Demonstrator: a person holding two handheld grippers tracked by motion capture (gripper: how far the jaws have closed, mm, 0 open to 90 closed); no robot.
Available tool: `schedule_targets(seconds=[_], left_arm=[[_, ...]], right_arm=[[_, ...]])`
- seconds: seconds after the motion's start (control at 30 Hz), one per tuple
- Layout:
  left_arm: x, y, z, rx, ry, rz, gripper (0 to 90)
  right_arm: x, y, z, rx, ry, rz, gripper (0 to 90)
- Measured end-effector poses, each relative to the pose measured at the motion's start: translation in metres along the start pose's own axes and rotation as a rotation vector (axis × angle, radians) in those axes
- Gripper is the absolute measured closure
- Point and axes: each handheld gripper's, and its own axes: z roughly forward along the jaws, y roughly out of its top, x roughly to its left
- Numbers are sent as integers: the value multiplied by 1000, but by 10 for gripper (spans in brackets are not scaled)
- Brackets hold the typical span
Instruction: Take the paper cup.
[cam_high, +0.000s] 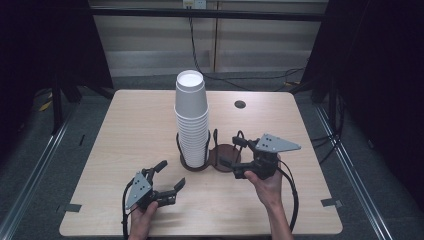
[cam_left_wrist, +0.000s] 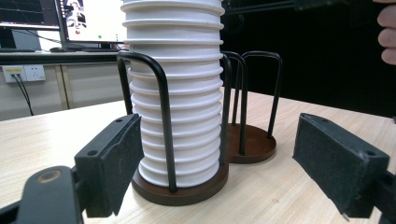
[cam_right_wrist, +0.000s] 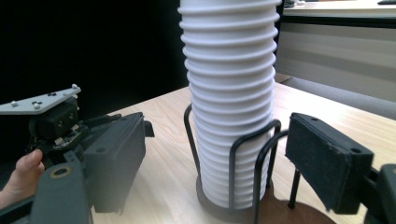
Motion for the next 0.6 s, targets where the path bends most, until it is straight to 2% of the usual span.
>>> schedule_targets(seconds=[0.03, 0.07, 0.1, 0.17, 0.43, 0.6], left_arm=[[0, 0, 0, 0, 0, 1, 158], [-1, 0, 1, -2, -16, -21, 158], [0, 0, 0, 0, 0, -1, 158], [1, 0, 0, 1, -8, 9, 158], [0, 0, 0, 0, 0, 2, 158], [0, 0, 0, 0, 0, 1, 158]], right_arm=[[0, 3, 1, 2, 3, -5, 193], [0, 6, 2, 3, 8, -9, 192], [0, 9, 3, 5, 11, -13, 191], [0, 14, 6, 8, 19, -19, 180], [4, 26, 14, 19, 48, -25, 179], [5, 41, 19, 21, 64, -36, 183]])
